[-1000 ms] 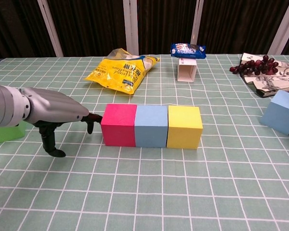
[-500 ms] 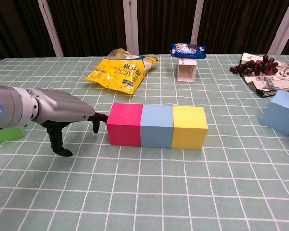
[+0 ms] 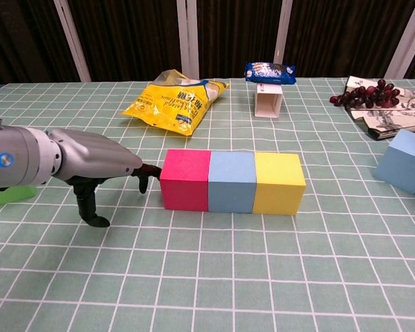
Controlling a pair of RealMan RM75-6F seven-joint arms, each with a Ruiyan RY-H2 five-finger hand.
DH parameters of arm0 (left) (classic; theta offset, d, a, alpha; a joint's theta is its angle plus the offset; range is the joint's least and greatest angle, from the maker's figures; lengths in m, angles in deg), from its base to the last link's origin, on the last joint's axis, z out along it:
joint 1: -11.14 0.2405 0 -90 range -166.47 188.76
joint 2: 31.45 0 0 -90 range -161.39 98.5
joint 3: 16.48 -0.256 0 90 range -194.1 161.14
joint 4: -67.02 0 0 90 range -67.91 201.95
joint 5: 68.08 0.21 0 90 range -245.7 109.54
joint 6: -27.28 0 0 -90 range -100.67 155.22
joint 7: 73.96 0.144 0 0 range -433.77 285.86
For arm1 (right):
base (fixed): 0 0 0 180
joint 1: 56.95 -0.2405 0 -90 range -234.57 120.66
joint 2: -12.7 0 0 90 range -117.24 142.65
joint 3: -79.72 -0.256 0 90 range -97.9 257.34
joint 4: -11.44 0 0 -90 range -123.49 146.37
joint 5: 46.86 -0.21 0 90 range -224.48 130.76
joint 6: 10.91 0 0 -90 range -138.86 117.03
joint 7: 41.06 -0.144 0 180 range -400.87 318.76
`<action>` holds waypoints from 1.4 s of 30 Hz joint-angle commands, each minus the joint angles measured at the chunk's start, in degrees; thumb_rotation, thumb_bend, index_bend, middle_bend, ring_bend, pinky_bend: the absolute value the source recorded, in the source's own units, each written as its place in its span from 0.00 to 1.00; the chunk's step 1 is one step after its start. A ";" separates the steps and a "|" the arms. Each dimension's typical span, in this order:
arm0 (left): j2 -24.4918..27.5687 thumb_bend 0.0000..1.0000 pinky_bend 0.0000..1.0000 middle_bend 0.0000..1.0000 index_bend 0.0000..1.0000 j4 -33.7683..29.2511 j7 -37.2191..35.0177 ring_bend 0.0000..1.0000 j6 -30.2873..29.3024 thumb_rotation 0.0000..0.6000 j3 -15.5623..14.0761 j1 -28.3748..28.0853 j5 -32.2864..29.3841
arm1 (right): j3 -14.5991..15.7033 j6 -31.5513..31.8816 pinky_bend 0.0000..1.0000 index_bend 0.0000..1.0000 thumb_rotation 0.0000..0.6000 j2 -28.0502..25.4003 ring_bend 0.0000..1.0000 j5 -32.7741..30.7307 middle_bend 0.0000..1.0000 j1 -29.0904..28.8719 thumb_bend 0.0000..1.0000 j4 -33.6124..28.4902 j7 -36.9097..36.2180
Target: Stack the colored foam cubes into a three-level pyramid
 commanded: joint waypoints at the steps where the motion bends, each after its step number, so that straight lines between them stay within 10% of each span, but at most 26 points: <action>1: 0.46 0.37 0.16 0.20 0.07 -0.35 0.02 0.10 -0.39 1.00 -0.22 -0.01 0.09 | 0.02 -0.07 0.00 0.00 1.00 0.02 0.00 -0.01 0.00 0.01 0.24 -0.01 0.05; 14: 8.95 0.28 0.16 0.19 0.05 -7.88 -4.18 0.10 -6.23 1.00 -0.63 3.28 4.14 | 0.16 -0.60 0.00 0.00 1.00 0.15 0.00 -0.09 0.00 0.13 0.24 -0.12 -0.07; 29: 11.16 0.10 0.09 0.05 0.00 -10.77 -21.56 0.08 -37.23 1.00 -0.05 26.28 32.72 | 0.27 -0.52 0.00 0.00 1.00 -1.04 0.00 2.49 0.00 0.59 0.23 -0.59 -1.98; 42: 10.89 0.01 0.08 0.04 0.00 -9.85 -23.59 0.07 -41.84 1.00 0.70 34.06 40.42 | 0.52 -4.54 0.00 0.00 1.00 -4.36 0.00 -2.64 0.00 -0.68 0.16 -1.86 2.51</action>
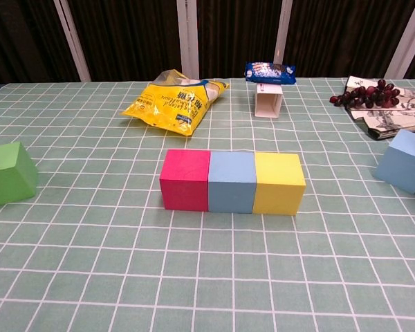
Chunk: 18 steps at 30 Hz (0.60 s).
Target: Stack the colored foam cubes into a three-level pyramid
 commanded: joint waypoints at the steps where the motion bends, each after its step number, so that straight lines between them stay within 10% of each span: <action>1: 0.00 0.01 0.08 0.04 0.00 0.32 -0.19 0.07 -0.54 1.00 0.93 1.09 1.77 | 0.01 -2.66 0.00 0.00 1.00 -1.37 0.00 -3.31 0.00 -1.03 0.16 -0.18 1.93; 18: 0.49 0.01 0.08 0.05 0.00 -0.06 1.51 0.07 2.35 1.00 4.78 4.52 3.78 | -2.58 -11.05 0.00 0.00 1.00 1.73 0.00 -13.69 0.02 -7.56 0.16 7.97 4.12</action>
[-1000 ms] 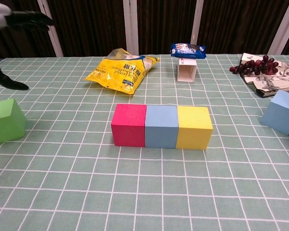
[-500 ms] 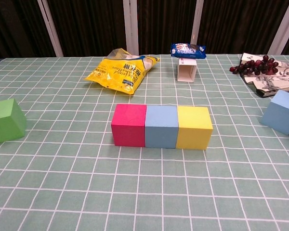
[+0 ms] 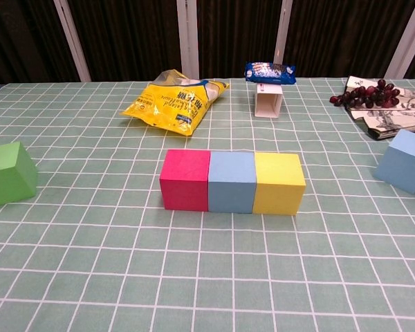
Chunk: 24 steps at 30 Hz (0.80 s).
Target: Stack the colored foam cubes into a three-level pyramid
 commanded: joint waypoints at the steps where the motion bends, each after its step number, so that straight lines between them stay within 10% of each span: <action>1: -0.08 0.01 0.08 0.05 0.00 0.10 0.20 0.07 0.59 1.00 0.44 0.35 0.16 | -0.56 -1.73 0.00 0.00 1.00 1.56 0.00 -1.75 0.03 -1.66 0.16 2.14 0.32; 24: 0.12 0.01 0.08 0.05 0.00 1.61 -0.47 0.07 4.33 1.00 4.81 2.97 -0.50 | -3.97 -6.42 0.00 0.00 1.00 13.41 0.02 -16.37 0.10 -11.19 0.16 15.13 3.99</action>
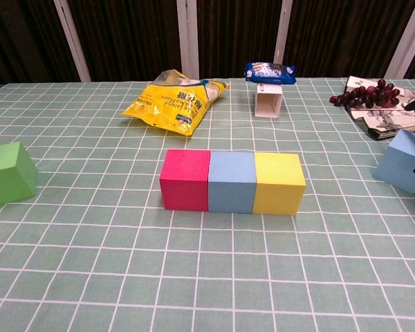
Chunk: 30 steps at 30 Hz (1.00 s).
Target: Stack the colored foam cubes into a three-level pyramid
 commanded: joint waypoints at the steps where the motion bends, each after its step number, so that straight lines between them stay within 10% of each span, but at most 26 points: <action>1: -0.06 0.01 0.08 0.05 0.00 0.08 0.01 0.07 0.28 1.00 0.27 0.22 0.00 | -0.55 -0.38 0.00 0.00 1.00 1.36 0.03 -1.48 0.13 -1.05 0.16 2.25 0.21; 30: -0.62 0.01 0.08 0.06 0.00 0.77 0.14 0.07 3.62 1.00 2.65 2.00 0.27 | -0.47 -1.61 0.00 0.00 1.00 2.08 0.22 -3.06 0.41 -2.05 0.20 5.24 -1.25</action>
